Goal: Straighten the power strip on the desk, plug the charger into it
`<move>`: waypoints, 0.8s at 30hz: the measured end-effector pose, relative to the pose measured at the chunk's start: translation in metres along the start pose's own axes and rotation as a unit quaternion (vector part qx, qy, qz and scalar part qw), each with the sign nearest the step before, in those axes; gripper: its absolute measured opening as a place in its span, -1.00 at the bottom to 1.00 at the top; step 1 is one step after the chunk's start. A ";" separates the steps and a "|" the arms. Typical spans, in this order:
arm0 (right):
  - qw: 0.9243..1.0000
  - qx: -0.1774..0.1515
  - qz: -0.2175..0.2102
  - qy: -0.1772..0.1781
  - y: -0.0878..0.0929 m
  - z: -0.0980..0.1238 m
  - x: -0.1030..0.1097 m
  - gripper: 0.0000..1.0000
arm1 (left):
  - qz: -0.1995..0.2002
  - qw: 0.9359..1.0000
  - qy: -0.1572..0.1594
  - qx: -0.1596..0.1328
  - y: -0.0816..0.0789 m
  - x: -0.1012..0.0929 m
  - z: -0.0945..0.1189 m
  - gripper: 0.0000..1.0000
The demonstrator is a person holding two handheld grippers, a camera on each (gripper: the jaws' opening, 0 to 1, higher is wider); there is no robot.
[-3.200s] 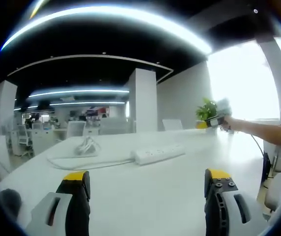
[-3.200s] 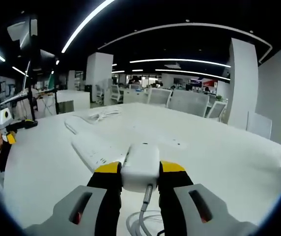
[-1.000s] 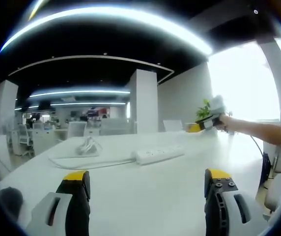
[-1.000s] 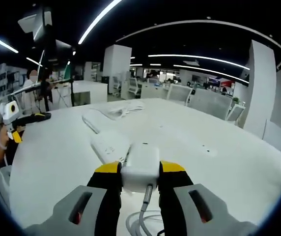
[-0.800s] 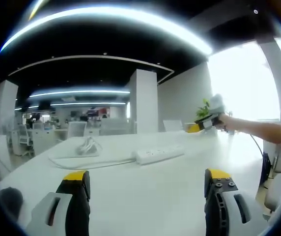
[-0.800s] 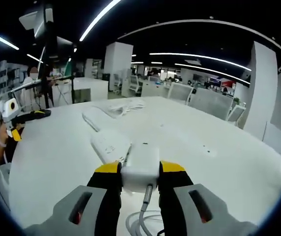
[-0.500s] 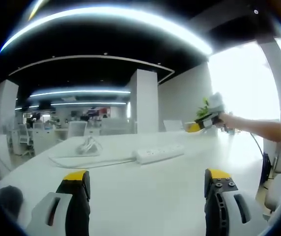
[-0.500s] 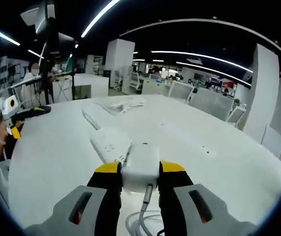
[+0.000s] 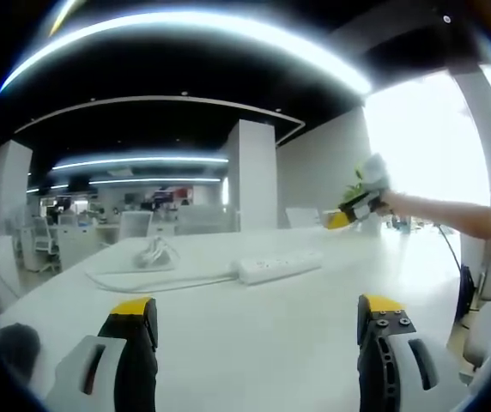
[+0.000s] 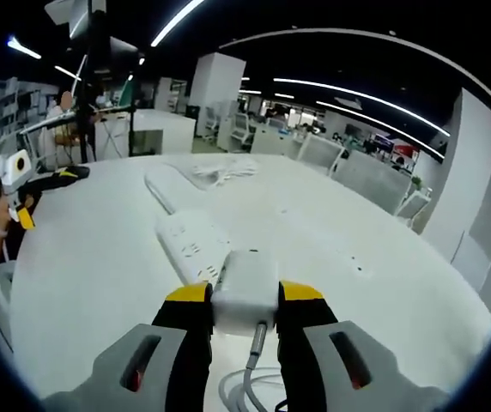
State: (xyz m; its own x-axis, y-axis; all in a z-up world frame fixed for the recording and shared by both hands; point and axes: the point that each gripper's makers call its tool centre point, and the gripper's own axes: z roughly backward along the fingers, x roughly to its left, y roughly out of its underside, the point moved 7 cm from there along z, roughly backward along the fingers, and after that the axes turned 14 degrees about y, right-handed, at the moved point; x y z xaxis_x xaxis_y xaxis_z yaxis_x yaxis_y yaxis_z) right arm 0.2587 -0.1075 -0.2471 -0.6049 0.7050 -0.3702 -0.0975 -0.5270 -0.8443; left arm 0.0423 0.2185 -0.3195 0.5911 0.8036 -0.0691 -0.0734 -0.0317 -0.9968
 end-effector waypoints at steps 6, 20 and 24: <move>0.999 0.026 0.042 -0.004 -0.002 -0.003 0.008 -0.47 | 0.003 1.000 0.001 0.000 0.001 0.000 0.000 0.99; 0.988 0.081 0.133 -0.013 -0.004 -0.011 0.026 -0.47 | 0.004 1.000 0.000 -0.001 0.001 0.001 0.002 0.99; 0.984 0.097 0.147 -0.017 -0.007 -0.011 0.026 -0.47 | 0.003 1.000 0.001 -0.001 0.000 0.001 0.002 0.99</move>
State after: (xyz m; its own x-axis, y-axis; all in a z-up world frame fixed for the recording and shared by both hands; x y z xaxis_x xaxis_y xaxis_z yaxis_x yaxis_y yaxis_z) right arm 0.2527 -0.0806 -0.2553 -0.6552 0.4939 -0.5716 -0.0619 -0.7892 -0.6110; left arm 0.0415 0.2206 -0.3197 0.5914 0.8028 -0.0760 -0.0752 -0.0390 -0.9964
